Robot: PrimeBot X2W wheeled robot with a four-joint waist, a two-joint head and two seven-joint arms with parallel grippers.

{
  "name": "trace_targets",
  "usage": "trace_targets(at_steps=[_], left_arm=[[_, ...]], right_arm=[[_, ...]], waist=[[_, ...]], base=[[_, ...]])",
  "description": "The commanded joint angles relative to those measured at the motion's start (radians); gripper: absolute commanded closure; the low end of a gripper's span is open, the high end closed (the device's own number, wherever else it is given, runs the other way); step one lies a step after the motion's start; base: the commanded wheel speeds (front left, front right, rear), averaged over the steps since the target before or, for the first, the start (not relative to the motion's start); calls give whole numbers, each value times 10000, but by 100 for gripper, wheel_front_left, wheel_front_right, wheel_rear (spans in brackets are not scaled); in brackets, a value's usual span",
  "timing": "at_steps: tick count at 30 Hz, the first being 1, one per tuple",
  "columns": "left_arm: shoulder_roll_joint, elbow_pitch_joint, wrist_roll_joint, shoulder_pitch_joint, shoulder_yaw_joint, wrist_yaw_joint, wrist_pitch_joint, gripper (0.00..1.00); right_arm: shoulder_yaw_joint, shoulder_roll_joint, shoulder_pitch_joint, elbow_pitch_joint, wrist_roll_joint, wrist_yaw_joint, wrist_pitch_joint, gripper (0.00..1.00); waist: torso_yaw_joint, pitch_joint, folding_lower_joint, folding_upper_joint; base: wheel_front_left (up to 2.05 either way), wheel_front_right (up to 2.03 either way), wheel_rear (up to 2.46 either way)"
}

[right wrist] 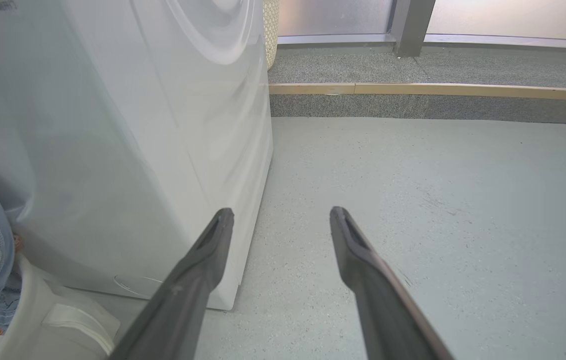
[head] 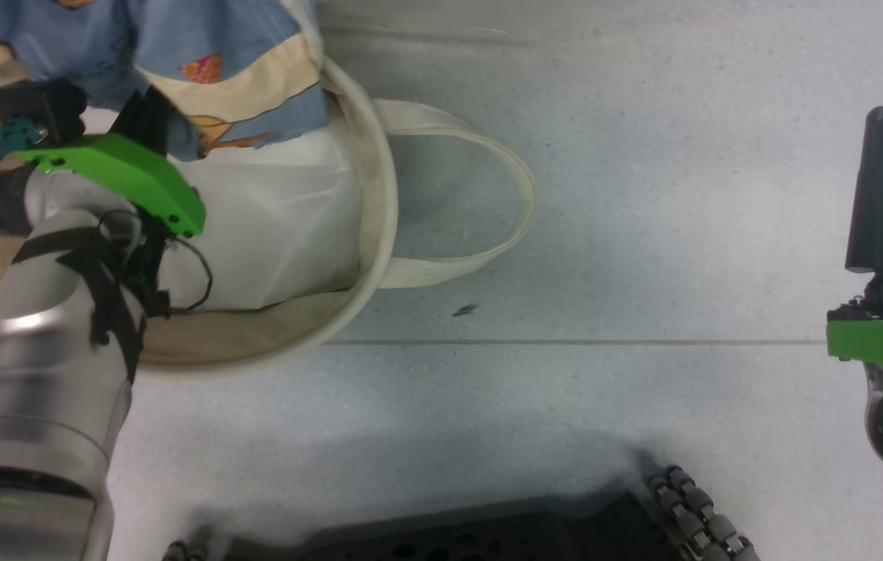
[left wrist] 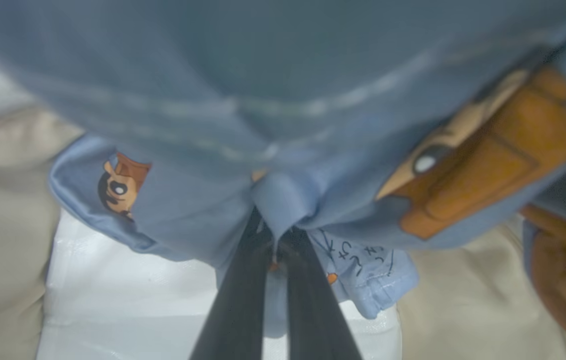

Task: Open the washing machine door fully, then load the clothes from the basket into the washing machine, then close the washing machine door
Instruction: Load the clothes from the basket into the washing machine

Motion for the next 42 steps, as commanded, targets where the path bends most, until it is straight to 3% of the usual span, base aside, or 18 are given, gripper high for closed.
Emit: trace_targets(at_steps=[1, 11, 21, 28, 34, 42], left_arm=[[281, -355, -77, 205, 193, -27, -111, 100], [85, -3173, 556, 1529, 545, -66, -120, 100], [225, -5121, 952, 2079, 671, -69, -121, 100], [554, -4915, 783, 1666, 273, -70, -121, 100], [1040, -3697, 353, 157, -625, -70, -121, 100], [1473, -2621, -40, -1686, -614, -70, -122, 100]], right_arm=[[118, -81, 473, -280, -118, 2, -122, 0], [449, 91, 147, 164, 29, 2, -122, 0], [985, 378, -198, 748, 261, 2, -122, 0], [1142, 536, -268, 916, 356, 2, -122, 0], [1111, 601, -227, 916, 360, 2, -122, 0], [878, 588, 90, 814, 315, 2, -122, 0]], waist=[[126, -92, 1, 0], [521, -1045, 1, 0], [340, -2069, 1, 0], [10, -2361, 1, 0], [-354, -2164, 1, 0], [-689, -2076, 1, 0]], base=[[0, 0, 0], [0, 0, 0], [0, 0, 0], [0, 0, 0], [0, 0, 0], [0, 0, 0]])
